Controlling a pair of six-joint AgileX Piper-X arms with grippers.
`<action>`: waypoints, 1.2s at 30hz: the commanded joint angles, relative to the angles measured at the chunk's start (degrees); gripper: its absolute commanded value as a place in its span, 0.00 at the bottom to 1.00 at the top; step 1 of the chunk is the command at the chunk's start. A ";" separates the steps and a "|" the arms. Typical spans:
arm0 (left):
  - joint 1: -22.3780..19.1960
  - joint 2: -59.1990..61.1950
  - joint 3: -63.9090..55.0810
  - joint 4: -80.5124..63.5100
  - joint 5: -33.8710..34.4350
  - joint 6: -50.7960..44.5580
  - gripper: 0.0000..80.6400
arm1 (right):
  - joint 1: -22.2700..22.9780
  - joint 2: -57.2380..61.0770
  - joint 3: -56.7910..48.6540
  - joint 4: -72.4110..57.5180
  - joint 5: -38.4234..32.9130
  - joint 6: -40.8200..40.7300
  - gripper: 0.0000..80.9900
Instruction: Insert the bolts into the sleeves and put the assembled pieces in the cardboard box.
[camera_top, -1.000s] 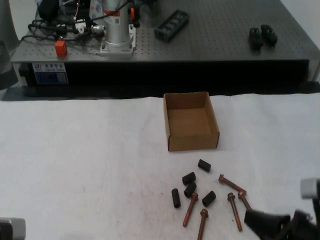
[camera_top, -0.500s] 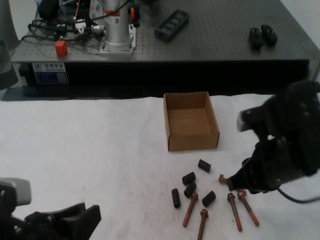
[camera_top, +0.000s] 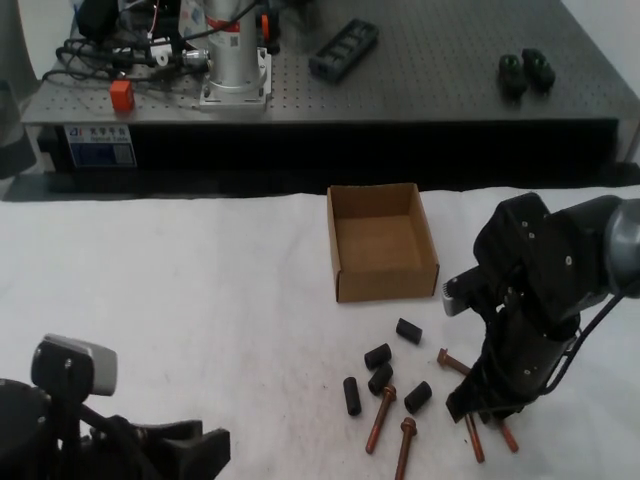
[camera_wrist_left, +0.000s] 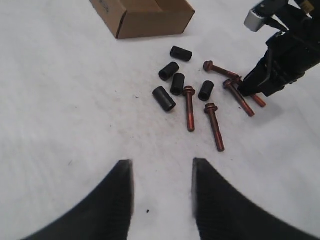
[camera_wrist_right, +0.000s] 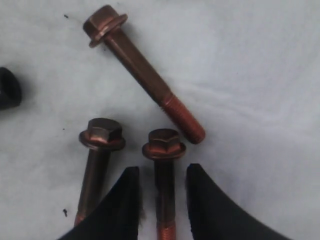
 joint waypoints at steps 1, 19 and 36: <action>0.08 1.90 -0.60 -0.69 2.29 0.36 0.35 | -0.27 1.27 -0.81 -0.31 -0.34 -0.90 0.29; 0.08 25.37 -17.92 0.19 2.79 9.35 0.35 | -3.07 -4.80 -0.53 -3.00 -3.45 -2.63 0.04; -3.48 71.69 -67.02 37.66 -1.57 9.87 0.52 | -9.34 -38.40 10.46 4.78 -7.75 5.23 0.04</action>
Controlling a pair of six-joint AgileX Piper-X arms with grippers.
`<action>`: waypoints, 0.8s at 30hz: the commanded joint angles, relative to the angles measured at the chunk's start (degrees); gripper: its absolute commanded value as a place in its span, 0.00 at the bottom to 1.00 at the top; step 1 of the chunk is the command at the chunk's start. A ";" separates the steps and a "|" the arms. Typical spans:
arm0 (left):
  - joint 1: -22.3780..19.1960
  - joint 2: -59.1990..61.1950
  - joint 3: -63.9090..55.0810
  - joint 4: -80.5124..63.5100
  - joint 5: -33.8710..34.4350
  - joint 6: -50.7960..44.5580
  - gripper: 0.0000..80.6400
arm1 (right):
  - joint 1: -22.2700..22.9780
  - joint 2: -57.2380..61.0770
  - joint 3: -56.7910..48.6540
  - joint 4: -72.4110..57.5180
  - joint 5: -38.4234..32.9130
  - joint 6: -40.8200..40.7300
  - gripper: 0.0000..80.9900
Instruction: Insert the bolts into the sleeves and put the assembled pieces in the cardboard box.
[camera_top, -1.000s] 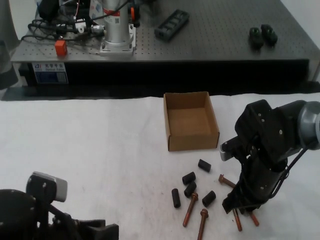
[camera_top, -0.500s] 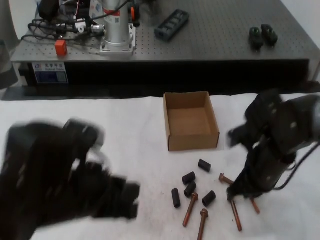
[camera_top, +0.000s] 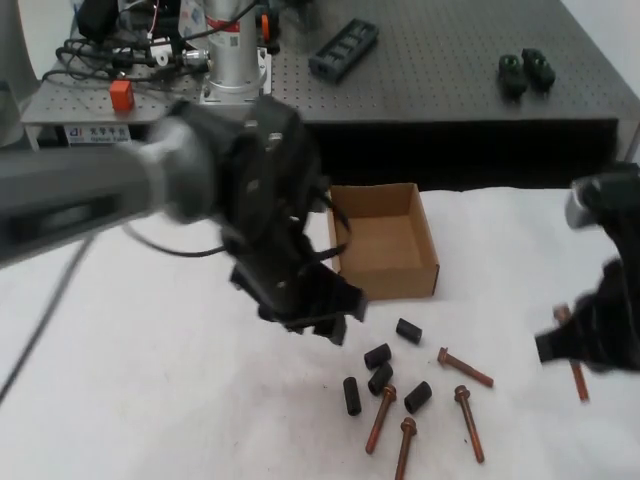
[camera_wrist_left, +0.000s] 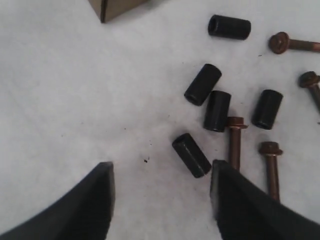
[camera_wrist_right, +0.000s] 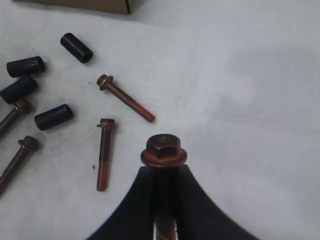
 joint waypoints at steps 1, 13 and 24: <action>-0.63 1.24 -2.02 2.63 -1.34 -0.77 0.52 | -0.30 -1.26 0.42 0.09 -0.66 1.43 0.04; -5.45 11.36 -8.78 6.05 -1.23 -5.47 0.52 | -0.30 -6.13 1.88 -0.47 -0.66 1.49 0.04; -6.24 12.90 -8.78 8.26 -4.81 -7.07 0.32 | -0.18 -6.20 1.88 -0.42 -0.66 2.15 0.04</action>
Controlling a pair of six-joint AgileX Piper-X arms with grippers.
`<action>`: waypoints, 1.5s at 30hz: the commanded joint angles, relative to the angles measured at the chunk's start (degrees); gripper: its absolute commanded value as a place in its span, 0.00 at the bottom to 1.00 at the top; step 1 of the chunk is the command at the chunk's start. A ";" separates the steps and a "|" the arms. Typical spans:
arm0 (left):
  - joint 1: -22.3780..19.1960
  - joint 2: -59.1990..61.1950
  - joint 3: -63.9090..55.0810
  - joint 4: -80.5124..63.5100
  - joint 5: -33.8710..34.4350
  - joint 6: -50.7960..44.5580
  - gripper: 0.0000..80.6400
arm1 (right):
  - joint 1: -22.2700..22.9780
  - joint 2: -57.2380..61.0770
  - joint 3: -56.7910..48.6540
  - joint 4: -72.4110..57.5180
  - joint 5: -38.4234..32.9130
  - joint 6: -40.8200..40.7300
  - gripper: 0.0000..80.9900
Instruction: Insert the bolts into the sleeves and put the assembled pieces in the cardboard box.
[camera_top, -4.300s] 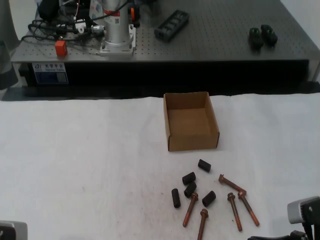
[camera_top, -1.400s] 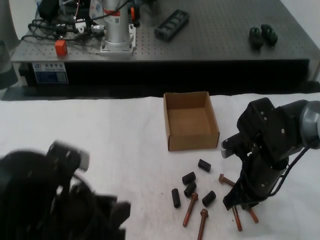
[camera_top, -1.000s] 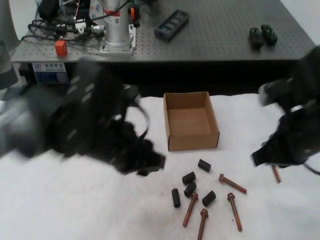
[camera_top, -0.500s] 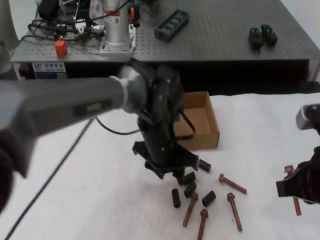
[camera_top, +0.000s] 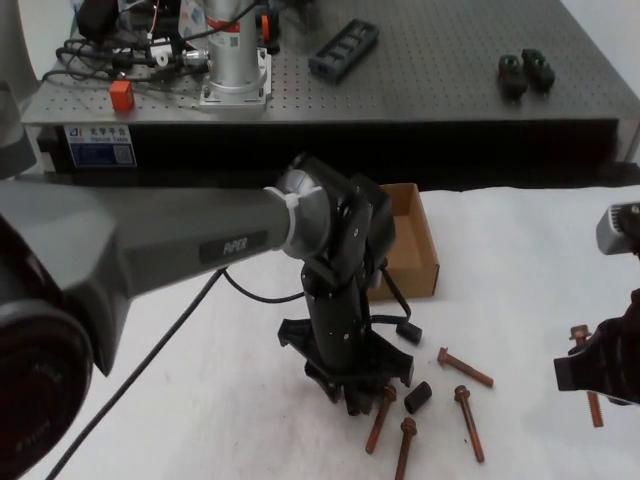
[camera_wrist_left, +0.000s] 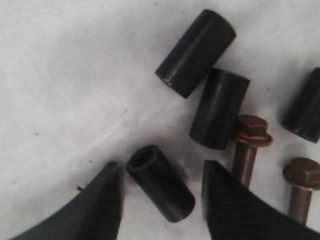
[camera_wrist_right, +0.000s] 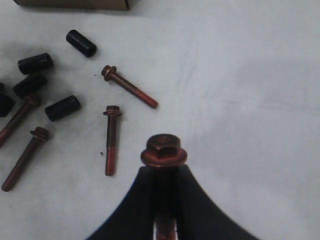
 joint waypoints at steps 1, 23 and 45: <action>-0.34 0.79 -0.51 1.11 -3.98 -0.99 0.25 | -0.03 -0.50 -0.01 -0.69 -0.66 0.86 0.04; -0.34 -38.58 38.01 -48.18 17.86 11.07 0.01 | 7.33 -0.88 7.62 -54.86 -31.95 33.39 0.04; -0.34 -48.98 48.99 -67.35 31.87 7.61 0.01 | 16.12 -0.78 9.02 -58.31 -32.02 34.74 0.04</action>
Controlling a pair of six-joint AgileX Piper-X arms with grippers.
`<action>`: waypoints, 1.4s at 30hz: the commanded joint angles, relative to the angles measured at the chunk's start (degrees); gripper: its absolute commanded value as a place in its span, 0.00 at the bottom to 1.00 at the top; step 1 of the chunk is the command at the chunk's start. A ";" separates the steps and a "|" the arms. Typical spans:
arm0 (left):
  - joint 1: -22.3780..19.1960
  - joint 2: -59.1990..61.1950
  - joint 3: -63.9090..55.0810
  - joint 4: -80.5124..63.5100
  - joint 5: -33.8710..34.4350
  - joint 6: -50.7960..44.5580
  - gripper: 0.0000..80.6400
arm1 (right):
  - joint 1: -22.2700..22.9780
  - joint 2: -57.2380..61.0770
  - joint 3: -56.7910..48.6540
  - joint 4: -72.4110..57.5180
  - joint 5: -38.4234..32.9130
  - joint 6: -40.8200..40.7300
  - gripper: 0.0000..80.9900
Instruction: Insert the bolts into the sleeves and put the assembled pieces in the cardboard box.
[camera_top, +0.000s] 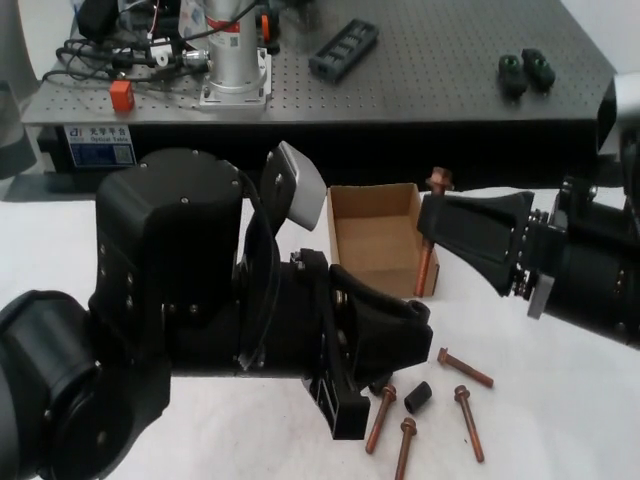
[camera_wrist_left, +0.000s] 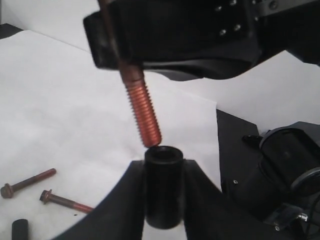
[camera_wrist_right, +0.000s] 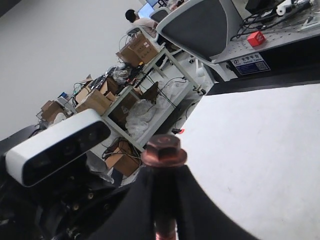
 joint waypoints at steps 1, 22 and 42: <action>-0.18 -0.77 -0.14 -1.22 1.52 -0.34 0.01 | 0.18 -0.38 0.06 1.44 -0.98 -1.15 0.04; -0.18 -0.77 -0.30 -5.08 -2.00 -3.25 0.01 | 0.18 -0.38 0.17 3.00 -5.59 -6.10 0.03; -0.18 3.28 -0.63 -24.57 -31.14 9.26 0.01 | -12.97 -8.62 0.17 12.31 -5.15 -15.65 0.47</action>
